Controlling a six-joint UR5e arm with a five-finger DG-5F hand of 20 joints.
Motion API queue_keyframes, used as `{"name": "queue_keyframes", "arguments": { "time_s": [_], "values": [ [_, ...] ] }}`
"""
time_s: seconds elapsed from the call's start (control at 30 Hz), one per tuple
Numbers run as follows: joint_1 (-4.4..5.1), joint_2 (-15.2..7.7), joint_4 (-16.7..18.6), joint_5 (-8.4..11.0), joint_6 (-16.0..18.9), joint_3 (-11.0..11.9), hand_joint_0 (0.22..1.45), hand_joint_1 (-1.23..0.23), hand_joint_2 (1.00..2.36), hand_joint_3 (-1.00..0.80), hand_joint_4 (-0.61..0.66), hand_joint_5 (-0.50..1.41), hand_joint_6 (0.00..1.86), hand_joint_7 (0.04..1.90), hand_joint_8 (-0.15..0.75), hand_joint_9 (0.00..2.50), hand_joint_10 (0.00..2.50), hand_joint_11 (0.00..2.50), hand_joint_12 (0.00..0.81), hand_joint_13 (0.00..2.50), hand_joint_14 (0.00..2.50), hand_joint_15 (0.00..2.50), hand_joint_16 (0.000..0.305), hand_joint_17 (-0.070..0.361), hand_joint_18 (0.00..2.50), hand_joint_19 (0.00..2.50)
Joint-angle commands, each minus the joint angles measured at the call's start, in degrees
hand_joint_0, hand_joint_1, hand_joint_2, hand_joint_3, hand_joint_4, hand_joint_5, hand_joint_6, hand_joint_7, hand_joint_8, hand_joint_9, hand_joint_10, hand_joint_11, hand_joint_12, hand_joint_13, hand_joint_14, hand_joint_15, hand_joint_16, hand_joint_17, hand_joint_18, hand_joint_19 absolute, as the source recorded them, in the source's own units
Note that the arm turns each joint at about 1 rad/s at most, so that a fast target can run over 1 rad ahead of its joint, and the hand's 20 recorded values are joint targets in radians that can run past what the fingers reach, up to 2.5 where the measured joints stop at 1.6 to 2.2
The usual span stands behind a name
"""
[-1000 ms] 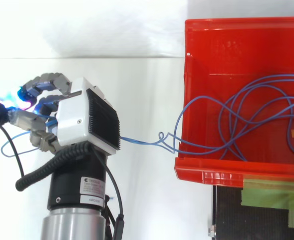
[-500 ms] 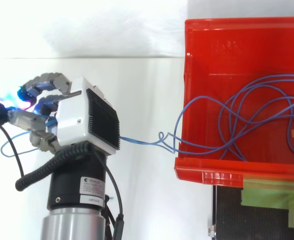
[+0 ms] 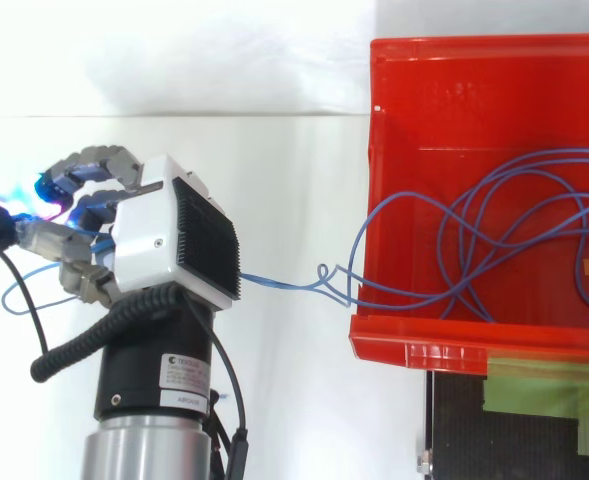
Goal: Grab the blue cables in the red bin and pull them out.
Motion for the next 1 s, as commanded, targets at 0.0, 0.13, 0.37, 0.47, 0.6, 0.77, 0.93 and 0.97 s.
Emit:
{"name": "queue_keyframes", "arguments": {
  "time_s": [0.0, 0.13, 0.37, 0.47, 0.6, 0.77, 0.93, 0.97],
  "values": [
    [0.03, 0.1, 0.0, 0.0, 0.0, 0.0, 0.92, -0.9, 1.0, -1.0, -0.03, 0.8, 1.2, 0.54, 0.17, 1.37, 0.0, 1.8, 0.28, 1.2, 0.9, 1.63, 0.041, 0.092, 1.03, 1.19],
    [0.03, 0.0, 0.0, 0.0, 0.0, -0.1, 0.92, -0.9, 1.0, -1.0, -0.03, 0.8, 1.2, 0.54, 0.16, 1.37, 0.0, 1.8, 0.285, 1.16, 1.02, 1.58, 0.041, 0.092, 1.02, 1.18],
    [0.03, 0.0, 0.0, 0.0, 0.0, 0.0, 0.91, -0.9, 1.0, -1.0, -0.03, 0.8, 1.19, 0.54, 0.156, 1.35, 0.0, 1.84, 0.279, 1.14, 1.05, 1.61, 0.041, 0.092, 1.02, 1.19],
    [0.03, 0.0, 0.0, 0.0, 0.0, 0.0, 0.91, -0.9, 1.0, -1.0, -0.03, 0.8, 1.19, 0.54, 0.158, 1.35, 0.0, 1.85, 0.282, 1.13, 1.07, 1.6, 0.041, 0.092, 1.02, 1.19],
    [-0.05, 0.0, 0.0, 0.0, 0.1, 0.0, 0.91, -0.9, 1.0, -1.0, -0.03, 0.81, 1.19, 0.53, 0.157, 1.35, 0.0, 1.85, 0.282, 1.12, 1.09, 1.62, 0.041, 0.092, 1.02, 1.19],
    [0.03, 0.0, 0.0, 0.0, 0.1, -0.1, 0.92, -0.9, 1.0, -1.0, -0.02, 0.81, 1.19, 0.53, 0.16, 1.35, 0.0, 1.84, 0.285, 1.11, 1.12, 1.62, 0.041, 0.091, 1.02, 1.19],
    [0.03, 0.0, 0.0, 0.0, 0.0, 0.0, 0.92, -0.9, 1.0, -1.0, -0.02, 0.81, 1.19, 0.54, 0.159, 1.35, 0.0, 1.84, 0.285, 1.11, 1.13, 1.62, 0.041, 0.092, 1.02, 1.18],
    [0.03, 0.0, 0.0, 0.0, 0.0, 0.0, 0.92, -0.9, 1.0, -1.0, -0.02, 0.81, 1.19, 0.53, 0.159, 1.35, 0.0, 1.83, 0.282, 1.11, 1.14, 1.61, 0.041, 0.092, 1.02, 1.19]
  ]
}}
